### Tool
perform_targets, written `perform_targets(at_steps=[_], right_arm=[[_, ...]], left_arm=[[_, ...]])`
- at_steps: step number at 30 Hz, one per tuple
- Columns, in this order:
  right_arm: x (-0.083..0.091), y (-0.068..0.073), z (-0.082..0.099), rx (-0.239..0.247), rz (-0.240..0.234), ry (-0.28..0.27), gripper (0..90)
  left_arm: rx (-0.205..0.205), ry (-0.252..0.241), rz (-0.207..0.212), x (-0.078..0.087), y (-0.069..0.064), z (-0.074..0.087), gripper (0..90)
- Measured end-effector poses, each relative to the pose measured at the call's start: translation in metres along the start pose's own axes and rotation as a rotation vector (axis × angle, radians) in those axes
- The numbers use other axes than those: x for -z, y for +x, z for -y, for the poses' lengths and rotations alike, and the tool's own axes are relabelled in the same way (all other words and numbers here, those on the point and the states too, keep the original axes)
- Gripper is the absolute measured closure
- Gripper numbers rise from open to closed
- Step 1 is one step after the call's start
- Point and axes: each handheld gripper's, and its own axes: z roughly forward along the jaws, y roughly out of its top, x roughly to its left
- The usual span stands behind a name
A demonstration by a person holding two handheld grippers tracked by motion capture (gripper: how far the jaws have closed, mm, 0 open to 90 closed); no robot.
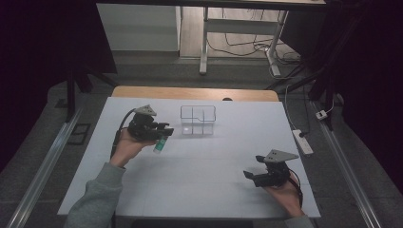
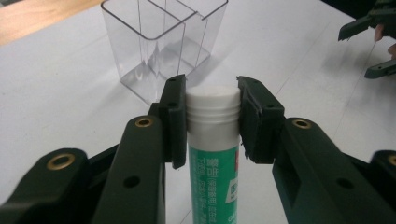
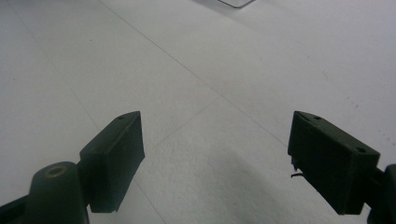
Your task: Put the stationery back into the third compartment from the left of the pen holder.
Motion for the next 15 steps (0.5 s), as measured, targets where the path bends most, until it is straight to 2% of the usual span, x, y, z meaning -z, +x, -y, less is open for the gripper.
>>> perform_targets(at_steps=[8, 15], right_arm=[[-0.0001, 0.0001, 0.0000, 0.000, 0.002, 0.001, 18.0], [0.0001, 0.0001, 0.0000, 0.001, 0.002, -0.001, 18.0]], left_arm=[[0.001, -0.029, -0.002, 0.0035, 0.0005, -0.0002, 64.1], [0.001, -0.076, 0.004, 0.0077, -0.0004, -0.0006, 64.1]])
